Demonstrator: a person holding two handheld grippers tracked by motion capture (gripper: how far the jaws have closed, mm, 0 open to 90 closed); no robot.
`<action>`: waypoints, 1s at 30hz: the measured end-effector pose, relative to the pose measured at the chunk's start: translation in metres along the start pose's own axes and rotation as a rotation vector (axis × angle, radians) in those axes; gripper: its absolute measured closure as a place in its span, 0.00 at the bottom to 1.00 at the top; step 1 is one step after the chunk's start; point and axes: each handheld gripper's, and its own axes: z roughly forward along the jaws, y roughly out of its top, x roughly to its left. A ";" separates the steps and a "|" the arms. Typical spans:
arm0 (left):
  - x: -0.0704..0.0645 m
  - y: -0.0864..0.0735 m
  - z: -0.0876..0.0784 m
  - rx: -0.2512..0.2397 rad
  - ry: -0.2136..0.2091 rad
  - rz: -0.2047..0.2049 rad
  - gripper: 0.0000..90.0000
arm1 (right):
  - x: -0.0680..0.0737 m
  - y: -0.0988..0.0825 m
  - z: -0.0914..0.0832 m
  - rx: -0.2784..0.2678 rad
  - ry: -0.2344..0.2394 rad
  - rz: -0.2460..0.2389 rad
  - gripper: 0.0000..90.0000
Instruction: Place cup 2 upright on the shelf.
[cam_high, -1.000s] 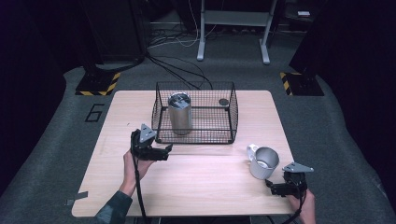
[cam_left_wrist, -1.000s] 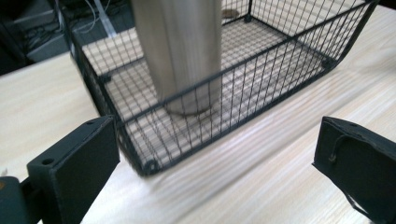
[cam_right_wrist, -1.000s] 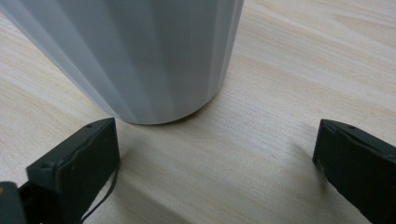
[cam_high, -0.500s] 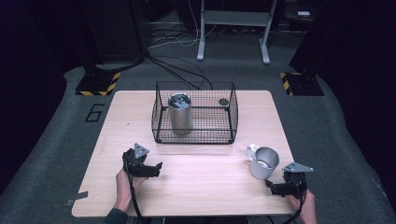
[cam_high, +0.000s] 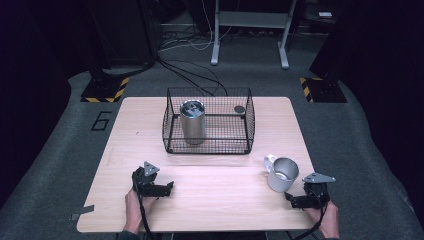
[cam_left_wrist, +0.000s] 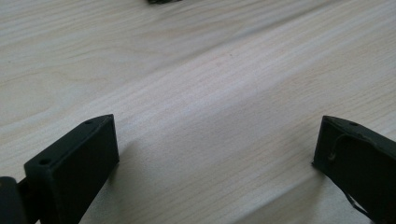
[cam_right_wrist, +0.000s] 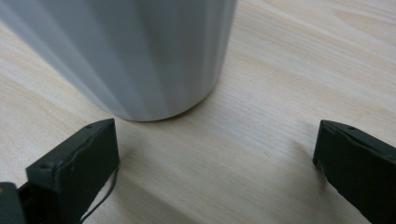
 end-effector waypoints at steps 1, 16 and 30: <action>0.000 0.000 0.000 -0.001 -0.001 0.000 0.00 | -0.001 0.001 -0.006 0.005 0.013 0.028 0.00; -0.002 0.000 0.000 -0.001 -0.001 -0.001 0.00 | 0.012 0.036 -0.041 -0.105 0.092 0.006 0.00; -0.002 0.001 0.001 0.000 -0.004 -0.004 0.00 | 0.021 0.067 -0.023 -0.099 0.121 -0.045 0.02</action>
